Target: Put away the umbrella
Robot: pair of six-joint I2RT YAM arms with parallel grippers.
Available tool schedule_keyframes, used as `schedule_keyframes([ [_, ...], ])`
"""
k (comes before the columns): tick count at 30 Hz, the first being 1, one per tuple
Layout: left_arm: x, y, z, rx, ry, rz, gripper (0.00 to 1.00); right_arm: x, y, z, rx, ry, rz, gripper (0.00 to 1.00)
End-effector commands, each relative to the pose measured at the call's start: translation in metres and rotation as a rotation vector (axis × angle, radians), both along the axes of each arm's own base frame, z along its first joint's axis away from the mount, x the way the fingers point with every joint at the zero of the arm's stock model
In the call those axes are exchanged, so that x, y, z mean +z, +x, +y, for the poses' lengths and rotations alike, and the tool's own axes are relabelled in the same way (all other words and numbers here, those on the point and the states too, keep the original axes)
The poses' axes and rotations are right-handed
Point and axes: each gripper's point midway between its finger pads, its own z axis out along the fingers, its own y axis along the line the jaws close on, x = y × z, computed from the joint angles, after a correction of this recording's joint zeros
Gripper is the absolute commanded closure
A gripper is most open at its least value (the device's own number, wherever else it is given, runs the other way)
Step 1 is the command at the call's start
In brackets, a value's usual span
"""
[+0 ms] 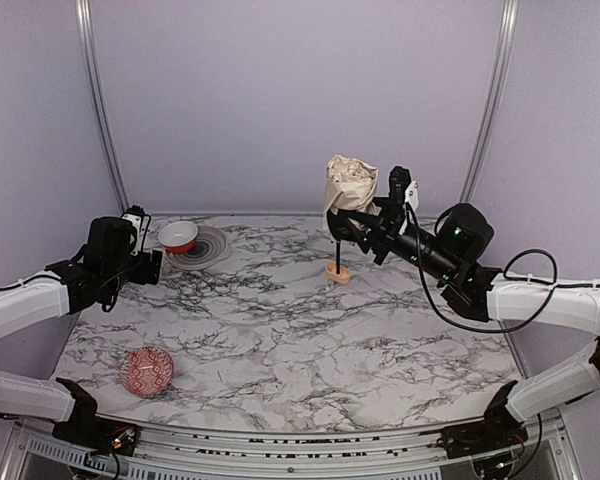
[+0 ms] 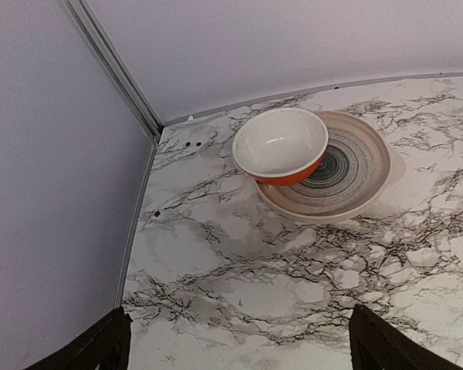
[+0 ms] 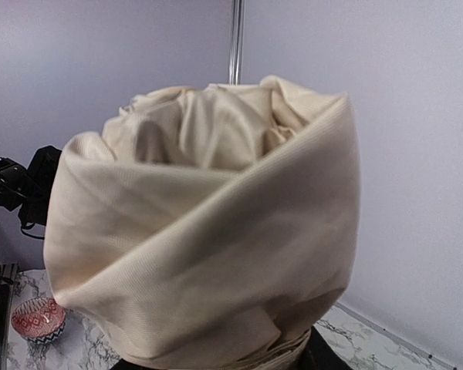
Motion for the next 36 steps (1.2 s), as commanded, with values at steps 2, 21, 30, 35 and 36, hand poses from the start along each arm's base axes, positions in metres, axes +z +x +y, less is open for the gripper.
schedule_keyframes([
  [2, 0.021, 0.015, 0.003, -0.003, -0.038, -0.056, 0.01, 0.021, 0.004, -0.014, -0.073, 0.045, -0.068, 0.70],
  [21, 0.044, 0.045, -0.003, -0.057, -0.124, -0.158, 0.01, -0.021, 0.022, -0.010, -0.108, 0.083, 0.030, 0.70],
  [30, 0.030, 0.046, -0.003, -0.055, -0.099, -0.120, 0.01, -0.029, 0.024, -0.015, -0.137, 0.082, 0.043, 0.70],
  [35, 0.026, 0.048, -0.003, -0.057, -0.090, -0.112, 0.01, -0.036, 0.029, -0.013, -0.140, 0.068, 0.092, 0.74],
  [36, 0.026, 0.048, -0.002, -0.056, -0.089, -0.109, 0.01, -0.036, 0.029, -0.012, -0.137, 0.067, 0.102, 0.75],
])
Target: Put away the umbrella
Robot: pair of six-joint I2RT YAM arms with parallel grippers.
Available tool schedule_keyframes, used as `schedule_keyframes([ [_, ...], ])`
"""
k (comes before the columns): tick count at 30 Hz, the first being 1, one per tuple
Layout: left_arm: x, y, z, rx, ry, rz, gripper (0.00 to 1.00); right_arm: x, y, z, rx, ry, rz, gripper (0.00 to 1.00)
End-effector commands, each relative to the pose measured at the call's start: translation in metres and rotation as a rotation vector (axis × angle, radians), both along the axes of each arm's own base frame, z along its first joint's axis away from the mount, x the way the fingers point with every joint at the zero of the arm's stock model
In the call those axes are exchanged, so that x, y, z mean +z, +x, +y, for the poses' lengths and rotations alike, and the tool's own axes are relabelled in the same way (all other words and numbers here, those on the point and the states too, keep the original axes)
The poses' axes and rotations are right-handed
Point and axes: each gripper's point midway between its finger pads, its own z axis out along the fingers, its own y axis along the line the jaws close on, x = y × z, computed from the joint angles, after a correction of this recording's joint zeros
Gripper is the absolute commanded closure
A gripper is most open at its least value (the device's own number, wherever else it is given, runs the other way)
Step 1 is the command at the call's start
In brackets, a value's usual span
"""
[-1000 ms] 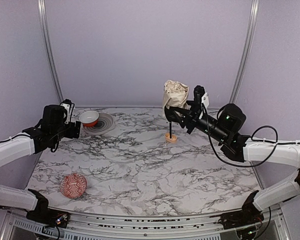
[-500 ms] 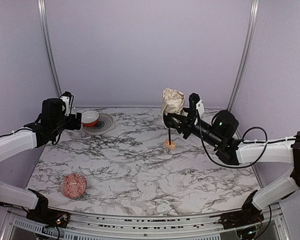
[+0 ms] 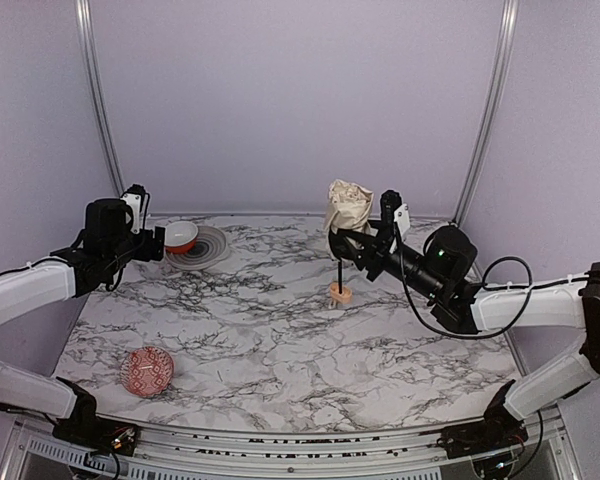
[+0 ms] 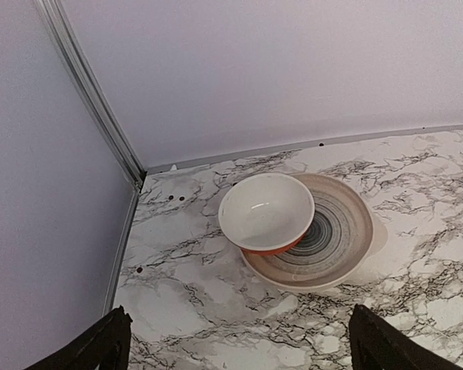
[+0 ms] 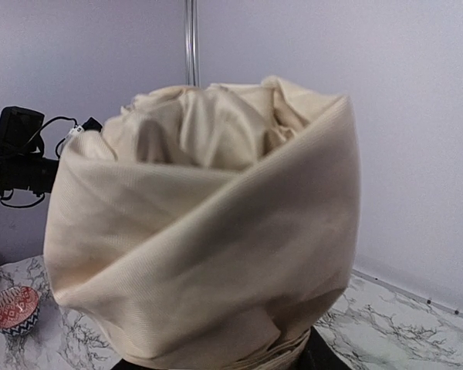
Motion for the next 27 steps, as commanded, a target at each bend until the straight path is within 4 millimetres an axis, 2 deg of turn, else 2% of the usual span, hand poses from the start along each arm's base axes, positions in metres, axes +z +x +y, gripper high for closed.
schedule_keyframes([
  [1, -0.005, 0.003, 0.000, -0.006, 0.010, 0.000, 0.01, 0.027, 0.004, -0.003, -0.013, 0.072, -0.021, 0.76],
  [6, -0.006, 0.003, 0.000, -0.007, 0.019, 0.003, 0.01, 0.045, -0.002, -0.006, -0.003, 0.131, -0.076, 0.78],
  [13, -0.008, 0.003, -0.002, -0.018, 0.014, 0.009, 0.01, 0.104, -0.008, -0.004, 0.016, 0.150, -0.189, 0.78],
  [17, -0.010, 0.003, -0.005, -0.030, 0.009, 0.016, 0.01, 0.111, -0.015, -0.004, 0.038, 0.167, -0.212, 0.78],
  [19, -0.011, 0.004, -0.005, -0.031, 0.009, 0.020, 0.01, 0.100, -0.016, -0.002, 0.051, 0.156, -0.202, 0.78],
  [22, -0.014, 0.005, -0.007, -0.039, 0.006, 0.029, 0.01, 0.068, -0.018, -0.004, 0.056, 0.156, -0.167, 0.77],
  [27, -0.019, 0.005, -0.011, -0.057, 0.003, 0.043, 0.01, -0.041, -0.017, -0.004, 0.045, 0.033, -0.046, 0.75],
])
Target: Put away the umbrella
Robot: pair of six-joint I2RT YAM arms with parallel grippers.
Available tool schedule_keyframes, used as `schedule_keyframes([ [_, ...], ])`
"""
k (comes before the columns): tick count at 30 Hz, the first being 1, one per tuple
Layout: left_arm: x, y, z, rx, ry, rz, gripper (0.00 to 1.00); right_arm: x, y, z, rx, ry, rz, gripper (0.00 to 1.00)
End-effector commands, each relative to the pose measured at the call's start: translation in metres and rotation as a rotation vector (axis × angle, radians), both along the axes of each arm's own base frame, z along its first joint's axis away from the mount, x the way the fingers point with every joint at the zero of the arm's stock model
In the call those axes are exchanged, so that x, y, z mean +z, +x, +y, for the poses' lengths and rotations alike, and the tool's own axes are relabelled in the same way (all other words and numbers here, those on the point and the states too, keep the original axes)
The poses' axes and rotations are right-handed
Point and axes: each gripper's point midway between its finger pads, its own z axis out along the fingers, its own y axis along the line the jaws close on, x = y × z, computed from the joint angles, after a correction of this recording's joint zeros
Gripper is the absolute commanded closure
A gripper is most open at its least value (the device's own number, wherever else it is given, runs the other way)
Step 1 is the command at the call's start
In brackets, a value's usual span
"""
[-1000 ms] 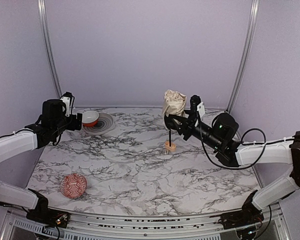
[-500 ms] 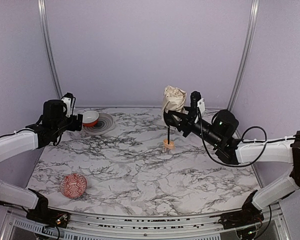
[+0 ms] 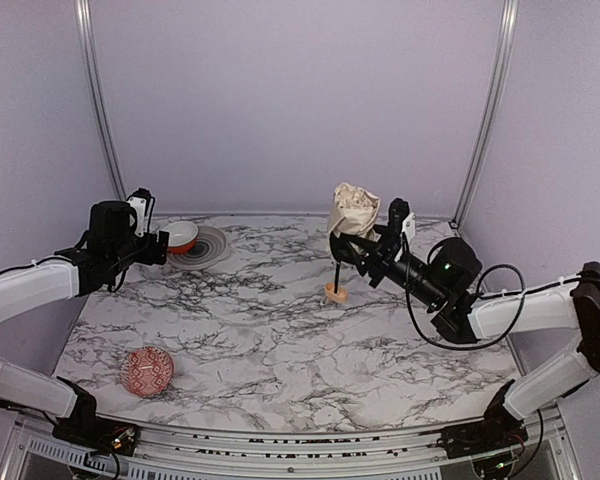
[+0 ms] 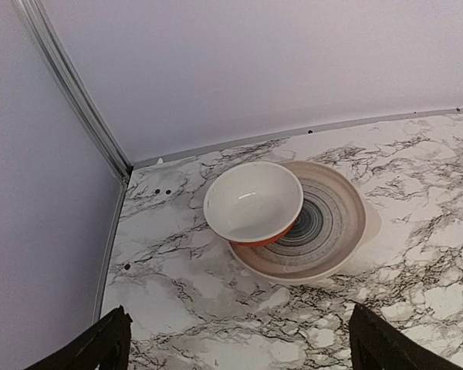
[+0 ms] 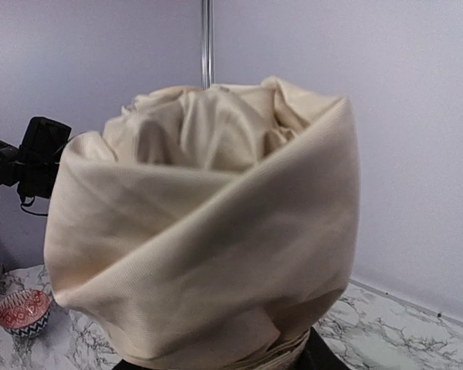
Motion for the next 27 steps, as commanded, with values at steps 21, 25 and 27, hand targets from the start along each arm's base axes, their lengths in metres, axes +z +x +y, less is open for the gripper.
schedule_keyframes([
  [21, -0.016, 0.004, -0.007, -0.042, 0.016, 0.041, 0.01, -0.025, -0.002, 0.025, 0.110, -0.079, -0.087, 0.75],
  [25, -0.013, 0.003, -0.008, -0.047, 0.010, 0.033, 0.01, -0.014, -0.002, 0.029, 0.117, -0.094, -0.107, 0.75],
  [27, -0.012, 0.003, -0.009, -0.052, 0.007, 0.032, 0.01, -0.022, -0.002, 0.029, 0.121, -0.100, -0.085, 0.75],
])
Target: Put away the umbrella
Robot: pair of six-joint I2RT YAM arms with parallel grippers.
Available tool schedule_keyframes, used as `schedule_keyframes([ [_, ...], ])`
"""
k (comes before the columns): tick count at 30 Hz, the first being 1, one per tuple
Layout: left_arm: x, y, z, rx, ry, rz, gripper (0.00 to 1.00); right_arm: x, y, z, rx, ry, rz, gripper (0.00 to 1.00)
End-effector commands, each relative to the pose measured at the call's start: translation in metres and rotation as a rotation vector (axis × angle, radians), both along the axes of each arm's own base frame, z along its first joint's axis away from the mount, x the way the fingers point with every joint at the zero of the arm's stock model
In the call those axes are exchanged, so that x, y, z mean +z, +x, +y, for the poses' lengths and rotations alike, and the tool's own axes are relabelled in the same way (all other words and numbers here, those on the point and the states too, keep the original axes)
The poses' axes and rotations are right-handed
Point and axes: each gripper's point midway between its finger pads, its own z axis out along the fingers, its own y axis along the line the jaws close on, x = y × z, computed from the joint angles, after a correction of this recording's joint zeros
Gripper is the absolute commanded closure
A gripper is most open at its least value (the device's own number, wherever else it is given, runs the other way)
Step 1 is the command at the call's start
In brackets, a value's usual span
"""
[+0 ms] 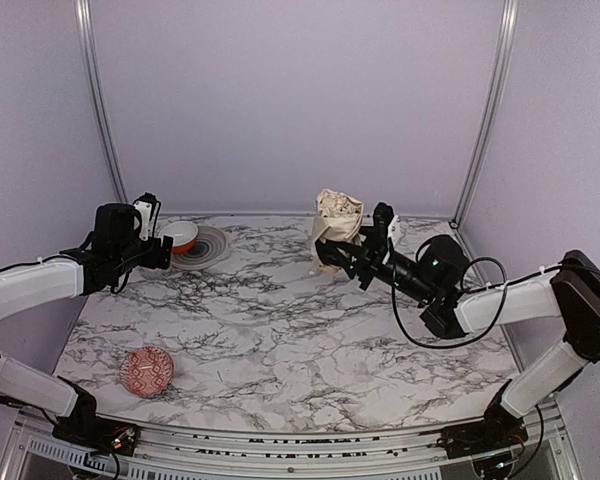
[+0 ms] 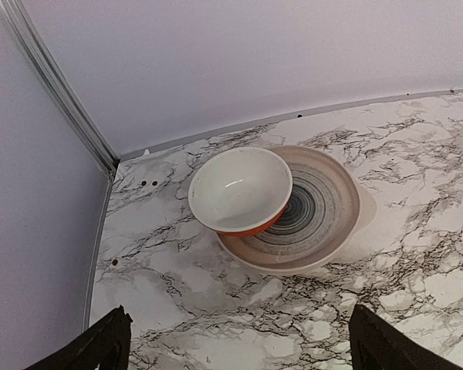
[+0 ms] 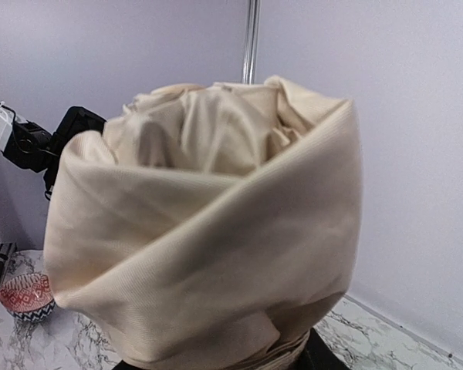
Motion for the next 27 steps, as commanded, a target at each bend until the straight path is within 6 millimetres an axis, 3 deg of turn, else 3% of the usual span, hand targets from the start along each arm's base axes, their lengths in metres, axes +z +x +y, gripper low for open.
schedule_keyframes([
  [1, 0.004, 0.000, -0.002, -0.018, -0.006, -0.011, 0.01, -0.005, 0.001, 0.003, 0.013, -0.022, 0.006, 0.75],
  [8, 0.001, 0.000, -0.004, -0.025, -0.005, -0.005, 0.01, -0.081, -0.001, -0.002, -0.002, -0.121, 0.161, 0.75],
  [12, 0.000, 0.001, -0.005, -0.031, -0.006, 0.000, 0.01, -0.109, -0.008, -0.004, 0.017, -0.153, 0.233, 0.75],
  [27, -0.003, 0.001, -0.007, -0.036, -0.008, 0.011, 0.01, -0.088, 0.000, 0.006, 0.028, -0.181, 0.187, 0.75],
])
